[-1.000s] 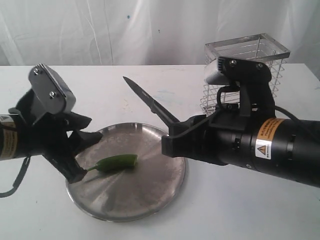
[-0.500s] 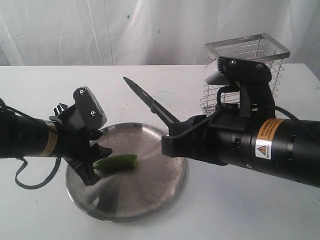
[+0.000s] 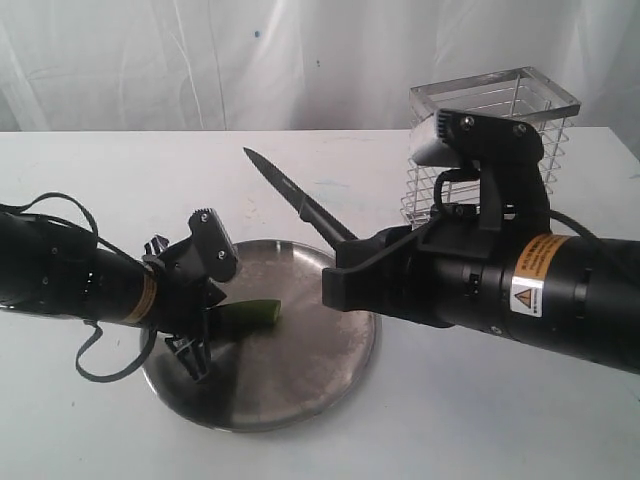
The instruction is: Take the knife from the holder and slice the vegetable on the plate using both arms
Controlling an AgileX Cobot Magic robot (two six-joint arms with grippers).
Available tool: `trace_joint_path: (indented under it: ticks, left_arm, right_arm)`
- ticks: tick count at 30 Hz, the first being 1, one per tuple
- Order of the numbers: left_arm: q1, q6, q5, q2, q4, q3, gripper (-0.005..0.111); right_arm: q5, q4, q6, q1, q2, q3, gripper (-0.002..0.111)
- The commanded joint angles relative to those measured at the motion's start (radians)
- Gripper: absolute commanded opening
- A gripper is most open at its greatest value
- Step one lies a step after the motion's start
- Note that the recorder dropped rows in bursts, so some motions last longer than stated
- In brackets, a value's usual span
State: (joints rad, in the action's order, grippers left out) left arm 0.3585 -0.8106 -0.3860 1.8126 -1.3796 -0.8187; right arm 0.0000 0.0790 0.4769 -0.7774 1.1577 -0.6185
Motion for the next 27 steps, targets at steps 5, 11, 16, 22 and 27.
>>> trace_joint_path:
  ticks: [5, 11, 16, 22, 27]
  left_arm:
    - [0.002, -0.066, 0.048, 0.029, -0.012, 0.002, 0.023]
    - [0.002, -0.322, 0.042, -0.027, -0.008, -0.013, 0.005]
    - [0.002, -0.591, 0.066, -0.092, -0.013, -0.019, 0.01]
    - [0.045, -0.742, 0.141, -0.096, -0.014, -0.019, 0.013]
    - [0.122, -0.798, 0.261, -0.096, -0.012, -0.003, 0.014]
  right_arm:
    - [-0.022, -0.002, -0.003, 0.01, -0.008, 0.003, 0.0]
    - [0.019, 0.006, -0.083, 0.01, -0.008, -0.001, 0.0]
    - [0.103, 0.017, -0.136, 0.01, 0.004, -0.002, 0.0]
    - [0.102, 0.077, -0.163, 0.01, 0.093, -0.008, 0.0]
    - [0.104, 0.109, -0.163, 0.01, 0.179, -0.045, 0.0]
